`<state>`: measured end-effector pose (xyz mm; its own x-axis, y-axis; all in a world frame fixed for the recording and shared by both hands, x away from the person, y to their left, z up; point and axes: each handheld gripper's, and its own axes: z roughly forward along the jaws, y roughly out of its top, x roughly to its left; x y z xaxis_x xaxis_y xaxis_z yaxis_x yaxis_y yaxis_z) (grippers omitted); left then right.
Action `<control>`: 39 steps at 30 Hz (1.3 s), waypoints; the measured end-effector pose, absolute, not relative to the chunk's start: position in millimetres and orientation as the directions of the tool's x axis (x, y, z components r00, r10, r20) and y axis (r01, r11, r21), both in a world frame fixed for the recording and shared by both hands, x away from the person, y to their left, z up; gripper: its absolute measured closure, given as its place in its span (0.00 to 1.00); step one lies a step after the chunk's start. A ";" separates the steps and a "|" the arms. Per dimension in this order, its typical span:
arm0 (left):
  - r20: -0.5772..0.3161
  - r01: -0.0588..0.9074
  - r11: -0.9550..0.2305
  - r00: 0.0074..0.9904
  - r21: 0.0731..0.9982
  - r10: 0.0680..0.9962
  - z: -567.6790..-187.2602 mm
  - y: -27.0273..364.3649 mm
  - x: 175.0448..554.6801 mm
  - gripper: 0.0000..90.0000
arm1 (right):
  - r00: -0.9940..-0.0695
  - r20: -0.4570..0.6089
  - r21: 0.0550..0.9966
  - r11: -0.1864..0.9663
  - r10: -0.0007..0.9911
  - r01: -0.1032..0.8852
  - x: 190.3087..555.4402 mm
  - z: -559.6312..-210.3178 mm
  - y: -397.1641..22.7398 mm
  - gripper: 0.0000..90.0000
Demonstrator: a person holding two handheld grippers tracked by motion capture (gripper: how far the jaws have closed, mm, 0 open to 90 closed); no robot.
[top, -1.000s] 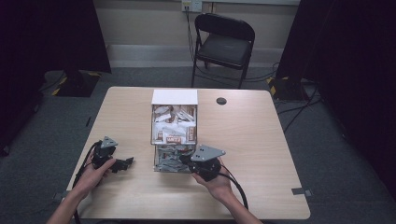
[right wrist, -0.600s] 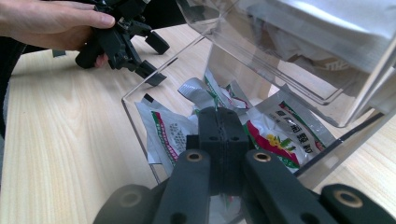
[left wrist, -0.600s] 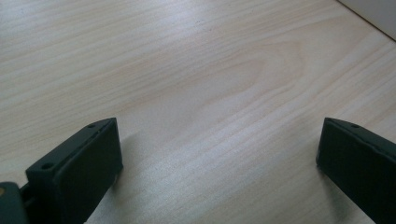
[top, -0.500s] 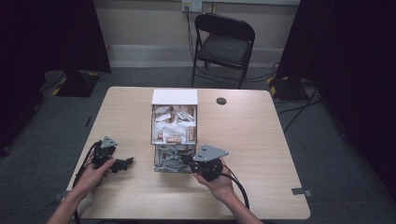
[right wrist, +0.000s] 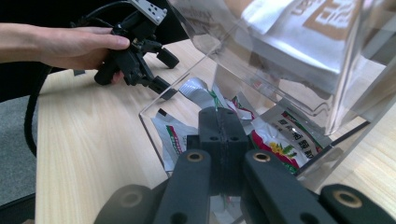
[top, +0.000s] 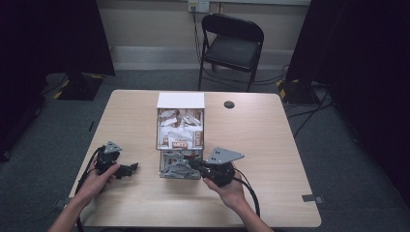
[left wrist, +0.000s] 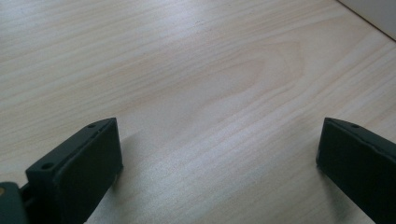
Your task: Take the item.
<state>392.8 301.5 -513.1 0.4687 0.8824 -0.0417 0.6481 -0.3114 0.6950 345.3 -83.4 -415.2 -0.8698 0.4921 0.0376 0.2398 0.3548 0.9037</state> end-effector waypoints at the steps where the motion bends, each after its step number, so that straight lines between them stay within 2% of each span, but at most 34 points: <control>1: -0.042 0.648 -0.311 0.469 0.695 0.882 -513.1 301.5 392.8 0.00 | -0.871 0.022 0.902 0.366 0.492 0.229 344.3 -414.3 -83.2 1.00; 23: -0.041 0.648 -0.312 0.469 0.695 0.882 -513.0 301.6 392.8 0.00 | -0.870 0.080 0.919 0.303 0.487 0.254 333.4 -399.1 -98.8 1.00; 39: -0.042 0.648 -0.311 0.469 0.695 0.882 -513.1 301.5 392.8 0.00 | -0.854 0.062 0.914 0.314 0.517 0.256 324.9 -392.3 -120.6 1.00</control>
<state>392.8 301.5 -513.1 0.4686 0.8824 -0.0418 0.6482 -0.3113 0.6949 324.9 -120.6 -392.3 -0.8540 0.5167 0.0618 0.2564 0.3143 0.9140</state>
